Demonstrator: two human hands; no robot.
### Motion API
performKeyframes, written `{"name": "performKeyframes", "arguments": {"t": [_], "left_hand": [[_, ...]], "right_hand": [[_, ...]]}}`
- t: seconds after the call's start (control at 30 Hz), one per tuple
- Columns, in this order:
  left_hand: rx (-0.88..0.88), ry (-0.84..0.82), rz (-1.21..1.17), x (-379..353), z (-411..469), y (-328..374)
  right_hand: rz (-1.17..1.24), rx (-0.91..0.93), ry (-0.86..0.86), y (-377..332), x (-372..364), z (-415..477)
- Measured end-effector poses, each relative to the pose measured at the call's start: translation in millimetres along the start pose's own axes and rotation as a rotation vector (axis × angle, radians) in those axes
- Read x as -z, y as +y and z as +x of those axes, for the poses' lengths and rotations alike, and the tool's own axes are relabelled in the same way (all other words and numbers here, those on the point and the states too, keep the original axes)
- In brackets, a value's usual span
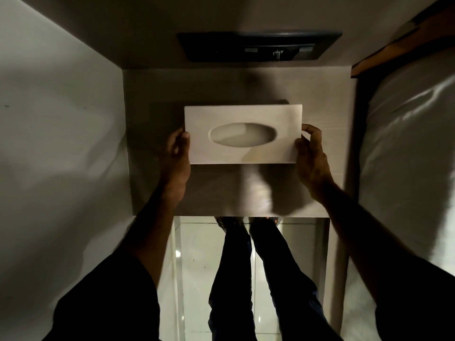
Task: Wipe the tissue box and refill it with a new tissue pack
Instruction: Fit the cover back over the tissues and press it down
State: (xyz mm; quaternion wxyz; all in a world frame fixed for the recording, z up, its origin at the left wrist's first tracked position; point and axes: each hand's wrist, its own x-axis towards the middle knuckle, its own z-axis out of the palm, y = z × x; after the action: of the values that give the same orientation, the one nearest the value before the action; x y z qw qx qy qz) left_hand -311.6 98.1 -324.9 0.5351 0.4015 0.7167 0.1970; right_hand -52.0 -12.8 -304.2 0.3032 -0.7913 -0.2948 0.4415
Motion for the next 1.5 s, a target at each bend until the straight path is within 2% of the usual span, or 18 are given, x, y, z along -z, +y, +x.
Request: {"name": "performKeyframes", "arguments": {"t": [0.4, 0.57, 0.7, 0.8, 0.9, 1.0, 1.3, 1.5], "left_hand": [[-0.014, 0.034, 0.044, -5, -1, -3], [0.021, 0.039, 0.021, -4, -3, -1], [0.006, 0.000, 0.019, 2, -2, -5], [0.025, -0.026, -0.003, 5, -6, -9], [0.005, -0.025, -0.022, 5, -8, -10], [-0.007, -0.058, -0.016, 7, -7, -11], [0.009, -0.128, -0.004, 9, -7, -10], [-0.005, -0.127, 0.026, 9, -9, -9]], "right_hand": [[-0.044, 0.029, -0.023, 4, 1, 3], [-0.027, -0.042, 0.019, 4, 11, 7], [-0.101, -0.007, 0.182, -6, 24, 8], [-0.303, 0.143, 0.283, -21, 25, 7], [-0.477, 0.345, 0.203, -39, 10, 2], [-0.628, 0.440, 0.072, -56, -16, 1], [-0.997, 0.398, -0.096, -81, -55, 14], [-1.050, 0.377, -0.117, -76, -69, 23]]}}
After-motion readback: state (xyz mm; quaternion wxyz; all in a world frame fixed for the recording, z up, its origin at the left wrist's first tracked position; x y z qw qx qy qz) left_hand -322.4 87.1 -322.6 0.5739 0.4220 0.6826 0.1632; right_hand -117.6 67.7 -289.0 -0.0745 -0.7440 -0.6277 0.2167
